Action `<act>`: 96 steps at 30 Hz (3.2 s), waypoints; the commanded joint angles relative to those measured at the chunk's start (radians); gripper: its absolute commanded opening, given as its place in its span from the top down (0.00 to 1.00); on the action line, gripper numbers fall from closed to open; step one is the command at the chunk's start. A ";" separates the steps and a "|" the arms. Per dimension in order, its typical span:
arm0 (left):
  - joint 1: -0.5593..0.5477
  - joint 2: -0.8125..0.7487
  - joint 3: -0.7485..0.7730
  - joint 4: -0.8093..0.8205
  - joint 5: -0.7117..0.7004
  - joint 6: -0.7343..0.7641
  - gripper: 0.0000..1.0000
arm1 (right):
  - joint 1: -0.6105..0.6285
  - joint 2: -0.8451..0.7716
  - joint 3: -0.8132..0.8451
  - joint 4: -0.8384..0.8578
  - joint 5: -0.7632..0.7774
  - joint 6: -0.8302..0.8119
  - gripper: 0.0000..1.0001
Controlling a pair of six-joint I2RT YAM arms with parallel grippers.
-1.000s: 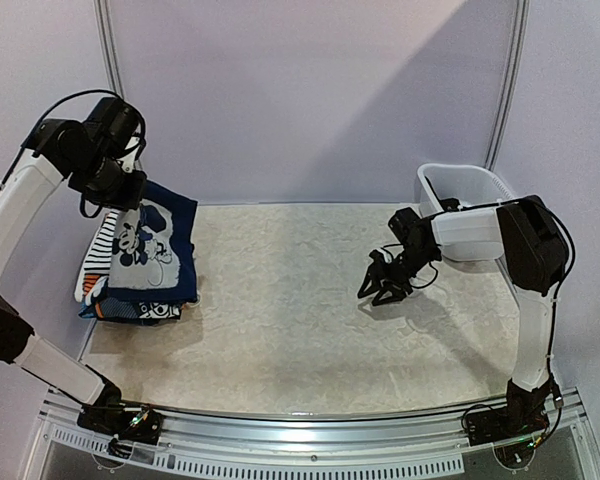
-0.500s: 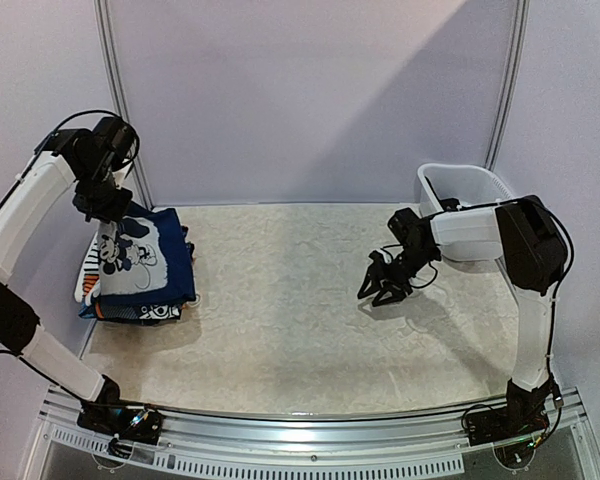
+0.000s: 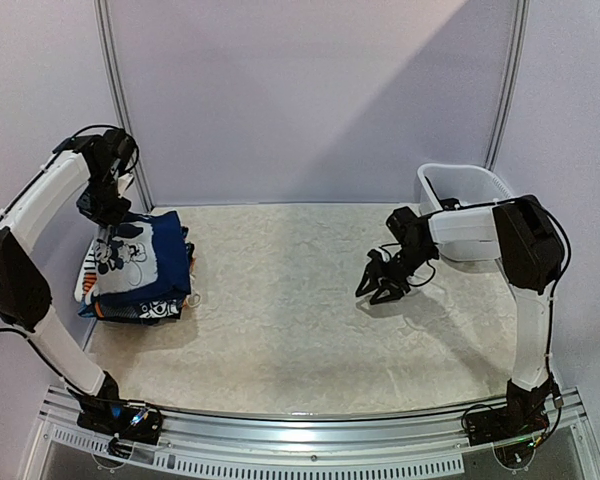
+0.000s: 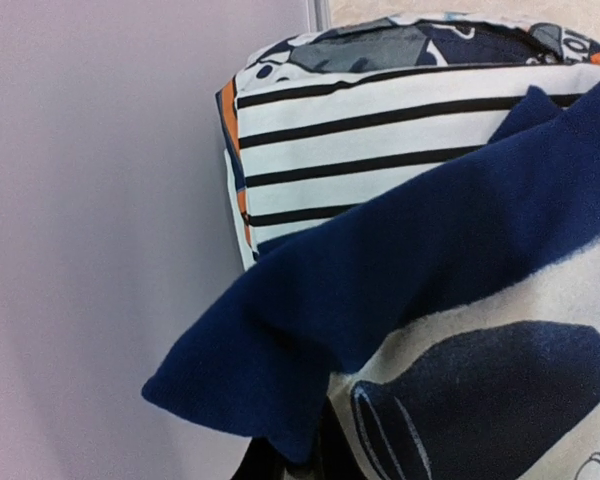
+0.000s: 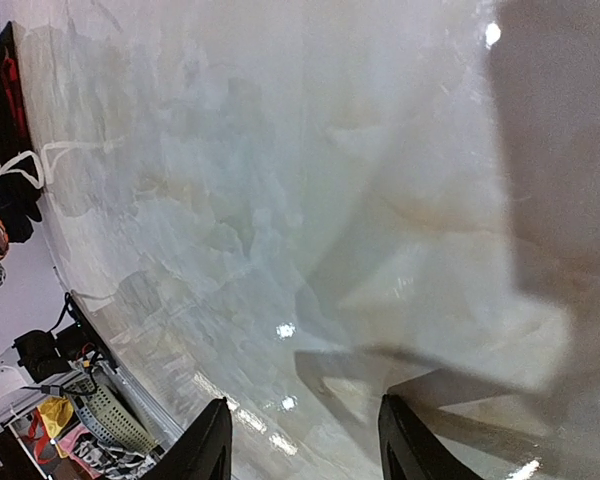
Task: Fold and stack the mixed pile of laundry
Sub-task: Place the square-folded T-shirt at the corner of the board, then adjust the square-folded T-shirt at the corner of the board.
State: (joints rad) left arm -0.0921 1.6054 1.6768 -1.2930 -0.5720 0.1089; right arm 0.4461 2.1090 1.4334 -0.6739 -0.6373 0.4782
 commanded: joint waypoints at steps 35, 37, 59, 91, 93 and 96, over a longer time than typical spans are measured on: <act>0.064 0.040 0.119 0.172 -0.021 0.001 0.20 | 0.008 0.044 0.086 -0.030 -0.007 -0.010 0.50; 0.049 0.026 0.141 0.109 0.004 -0.084 0.17 | 0.009 0.042 0.091 -0.015 -0.012 -0.002 0.49; 0.070 -0.090 -0.300 0.277 0.343 -0.432 0.16 | 0.015 -0.004 0.003 -0.002 0.003 -0.015 0.50; 0.146 -0.115 -0.177 0.347 0.501 -0.147 0.18 | 0.015 0.004 0.233 -0.151 0.025 -0.058 0.49; 0.144 -0.139 -0.165 0.338 0.530 -0.165 0.17 | 0.016 0.000 0.272 -0.166 0.025 -0.055 0.49; 0.143 -0.175 -0.155 0.338 0.560 -0.205 0.14 | 0.015 -0.018 0.331 -0.179 0.027 -0.051 0.48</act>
State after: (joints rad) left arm 0.0525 1.4799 1.4940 -0.9199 -0.0837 -0.0341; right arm 0.4534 2.1170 1.6947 -0.8154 -0.6220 0.4206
